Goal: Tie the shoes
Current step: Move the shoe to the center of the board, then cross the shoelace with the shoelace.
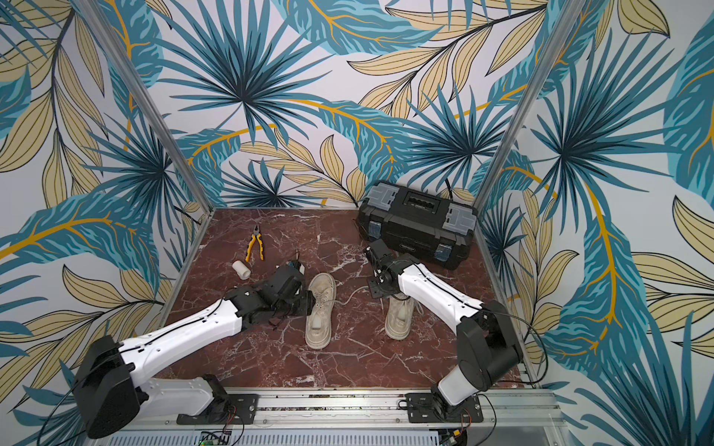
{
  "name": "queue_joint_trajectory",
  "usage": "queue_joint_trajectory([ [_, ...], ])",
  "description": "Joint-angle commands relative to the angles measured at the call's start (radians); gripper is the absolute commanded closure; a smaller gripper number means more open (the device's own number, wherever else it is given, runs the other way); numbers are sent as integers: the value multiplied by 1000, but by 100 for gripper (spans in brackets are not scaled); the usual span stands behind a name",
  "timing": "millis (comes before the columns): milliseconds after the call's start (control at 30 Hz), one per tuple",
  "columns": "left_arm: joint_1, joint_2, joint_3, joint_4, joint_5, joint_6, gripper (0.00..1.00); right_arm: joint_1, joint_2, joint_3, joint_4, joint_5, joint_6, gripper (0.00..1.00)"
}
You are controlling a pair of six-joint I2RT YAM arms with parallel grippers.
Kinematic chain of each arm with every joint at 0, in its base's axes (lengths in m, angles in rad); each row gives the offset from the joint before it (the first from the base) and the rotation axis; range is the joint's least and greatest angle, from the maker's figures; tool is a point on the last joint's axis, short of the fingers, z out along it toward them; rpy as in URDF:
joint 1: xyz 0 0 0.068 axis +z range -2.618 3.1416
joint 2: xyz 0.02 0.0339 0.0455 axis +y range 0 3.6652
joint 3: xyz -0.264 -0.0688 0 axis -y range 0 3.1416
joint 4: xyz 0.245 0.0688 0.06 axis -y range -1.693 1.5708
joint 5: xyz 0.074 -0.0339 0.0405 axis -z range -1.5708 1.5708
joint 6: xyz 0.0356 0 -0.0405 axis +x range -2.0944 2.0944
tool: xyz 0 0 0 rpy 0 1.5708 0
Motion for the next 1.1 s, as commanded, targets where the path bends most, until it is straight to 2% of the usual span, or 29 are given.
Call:
queue_joint_trajectory([
  [0,69,-37,65,-58,-14,84,45,-1,-49,28,-35,50,-13,53],
  [133,143,9,98,-77,-26,150,44,-2,-84,23,-35,74,0,48],
  [300,227,153,157,-77,-57,220,43,-2,-129,-23,-34,108,19,40],
  [467,257,382,338,-151,-89,297,44,-8,-165,-77,-34,134,30,31],
  [767,275,731,608,-206,-109,335,45,-33,-236,-136,-33,165,45,12],
  [1067,288,845,653,-176,-104,305,46,-58,-272,-163,-33,176,53,1],
])
